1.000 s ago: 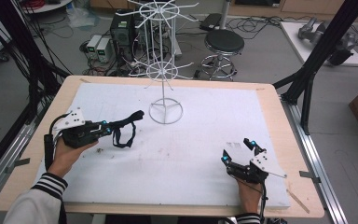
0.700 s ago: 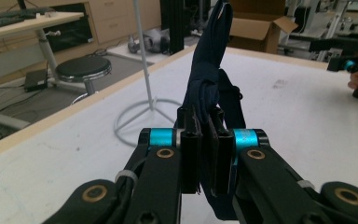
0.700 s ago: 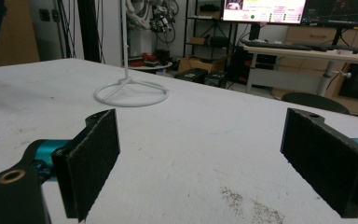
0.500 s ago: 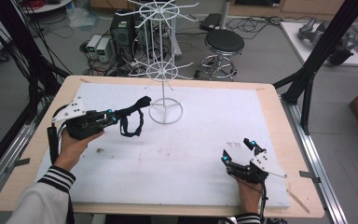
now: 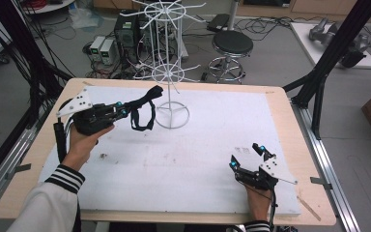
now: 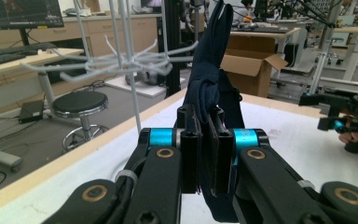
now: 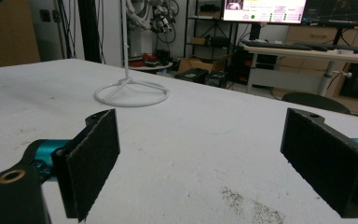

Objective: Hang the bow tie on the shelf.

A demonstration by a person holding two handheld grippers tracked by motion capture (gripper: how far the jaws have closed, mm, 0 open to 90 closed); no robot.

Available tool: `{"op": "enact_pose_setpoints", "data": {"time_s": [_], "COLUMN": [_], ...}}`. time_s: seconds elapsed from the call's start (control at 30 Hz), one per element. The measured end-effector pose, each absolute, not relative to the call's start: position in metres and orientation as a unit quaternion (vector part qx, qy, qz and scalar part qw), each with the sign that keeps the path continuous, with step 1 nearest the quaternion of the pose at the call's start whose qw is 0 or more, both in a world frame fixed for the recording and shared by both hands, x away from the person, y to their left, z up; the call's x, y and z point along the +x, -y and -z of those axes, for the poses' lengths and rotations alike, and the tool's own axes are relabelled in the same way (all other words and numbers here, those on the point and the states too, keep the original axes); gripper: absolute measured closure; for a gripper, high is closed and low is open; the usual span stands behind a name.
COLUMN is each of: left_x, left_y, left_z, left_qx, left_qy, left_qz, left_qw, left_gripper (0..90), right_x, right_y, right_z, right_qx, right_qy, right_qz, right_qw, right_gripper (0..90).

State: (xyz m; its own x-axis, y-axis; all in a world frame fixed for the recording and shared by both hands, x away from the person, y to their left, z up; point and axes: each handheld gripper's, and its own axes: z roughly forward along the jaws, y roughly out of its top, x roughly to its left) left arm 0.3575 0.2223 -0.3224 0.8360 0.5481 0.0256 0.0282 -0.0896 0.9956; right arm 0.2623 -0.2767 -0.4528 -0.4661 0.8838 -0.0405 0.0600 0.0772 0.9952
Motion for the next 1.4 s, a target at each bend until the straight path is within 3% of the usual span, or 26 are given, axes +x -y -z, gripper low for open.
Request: {"op": "enact_pose_setpoints", "data": {"time_s": [0.53,1.4], "left_x": [0.378,0.403], "left_y": [-0.210,-0.202], "left_z": [0.305,0.320], "left_qx": [0.695,0.707], "left_qy": [-0.220,-0.264], "left_qz": [-0.226,-0.223], "left_qw": [0.646,0.617], "left_gripper": [85.4,85.2], "right_x": [0.263,0.261], "right_y": [0.278,0.278], "right_z": [0.453,0.453], "right_qx": [0.368,0.368], "right_qy": [-0.637,-0.635], "right_qz": [-0.573,-0.576], "right_qw": [0.363,0.361], "right_gripper": [10.8,10.8]}}
